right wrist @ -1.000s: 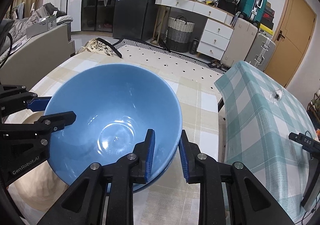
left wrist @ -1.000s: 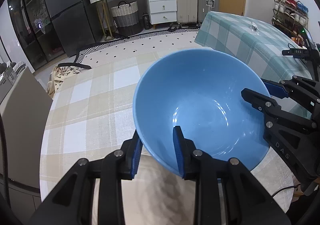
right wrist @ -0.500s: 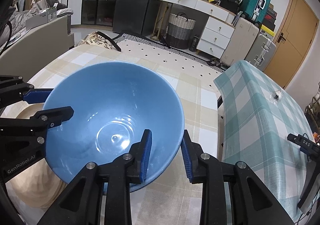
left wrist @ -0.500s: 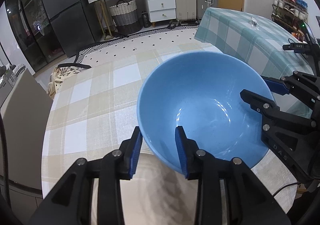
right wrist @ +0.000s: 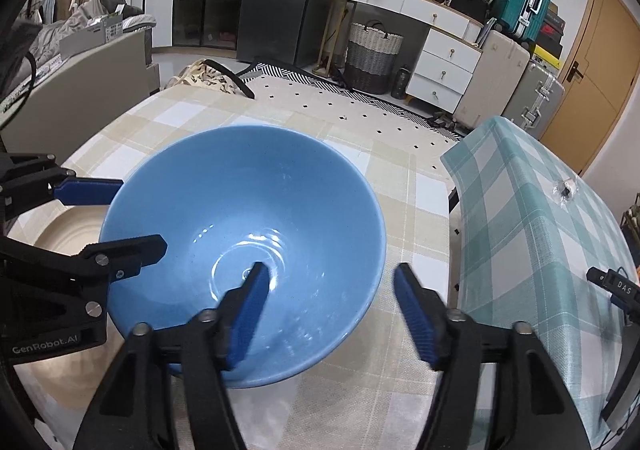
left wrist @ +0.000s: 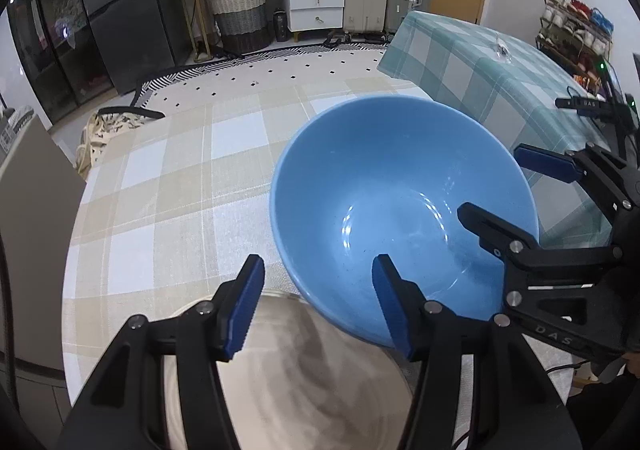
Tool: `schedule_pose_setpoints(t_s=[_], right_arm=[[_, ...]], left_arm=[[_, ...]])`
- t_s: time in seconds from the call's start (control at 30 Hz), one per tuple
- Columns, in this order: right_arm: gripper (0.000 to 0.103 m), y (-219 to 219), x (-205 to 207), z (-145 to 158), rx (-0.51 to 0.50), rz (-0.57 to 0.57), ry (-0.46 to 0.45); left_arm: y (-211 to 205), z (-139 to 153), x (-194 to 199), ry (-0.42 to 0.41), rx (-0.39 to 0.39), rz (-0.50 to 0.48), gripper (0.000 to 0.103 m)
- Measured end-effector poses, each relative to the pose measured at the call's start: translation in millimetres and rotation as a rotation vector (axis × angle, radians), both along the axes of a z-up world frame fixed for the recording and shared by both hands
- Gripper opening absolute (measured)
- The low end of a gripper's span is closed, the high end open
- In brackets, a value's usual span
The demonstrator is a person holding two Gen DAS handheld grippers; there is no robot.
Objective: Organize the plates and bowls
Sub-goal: 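Open both tools to release the stacked bowls and pull back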
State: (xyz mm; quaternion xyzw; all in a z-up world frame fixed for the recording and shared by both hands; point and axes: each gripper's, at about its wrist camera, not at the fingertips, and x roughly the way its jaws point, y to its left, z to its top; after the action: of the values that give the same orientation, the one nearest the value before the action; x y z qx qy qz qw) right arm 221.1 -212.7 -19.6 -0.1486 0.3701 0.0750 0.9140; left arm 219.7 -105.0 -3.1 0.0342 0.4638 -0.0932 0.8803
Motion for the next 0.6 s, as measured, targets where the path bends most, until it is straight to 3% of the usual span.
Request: schedule_pose_setpoints(t_s=[0.1,0.17,0.27,0.33,0.6], right_arm=[[0.081,-8,1,7,0.052,-0.006,0.003],[0.085,-15,2,12,0.100,-0.015,0.001],[0.095,-28,3,20,0.183,-0.035,-0.005],[0.102,-36,3,25,0.230,-0.056,-0.016],[0.102,-56,13,22,0.300,-0.111,0.018]], left_arm=[[11,3,4,0.022,-0.071,0.011,0.067],[18,7,5,0.019,-0.120,0.028,0.090],[29,12,7,0.015,-0.182,0.040,0.100],[36,14,9,0.009,-0.220,0.048,0.103],[49,4,18,0.035,-0.250,0.098,0.103]])
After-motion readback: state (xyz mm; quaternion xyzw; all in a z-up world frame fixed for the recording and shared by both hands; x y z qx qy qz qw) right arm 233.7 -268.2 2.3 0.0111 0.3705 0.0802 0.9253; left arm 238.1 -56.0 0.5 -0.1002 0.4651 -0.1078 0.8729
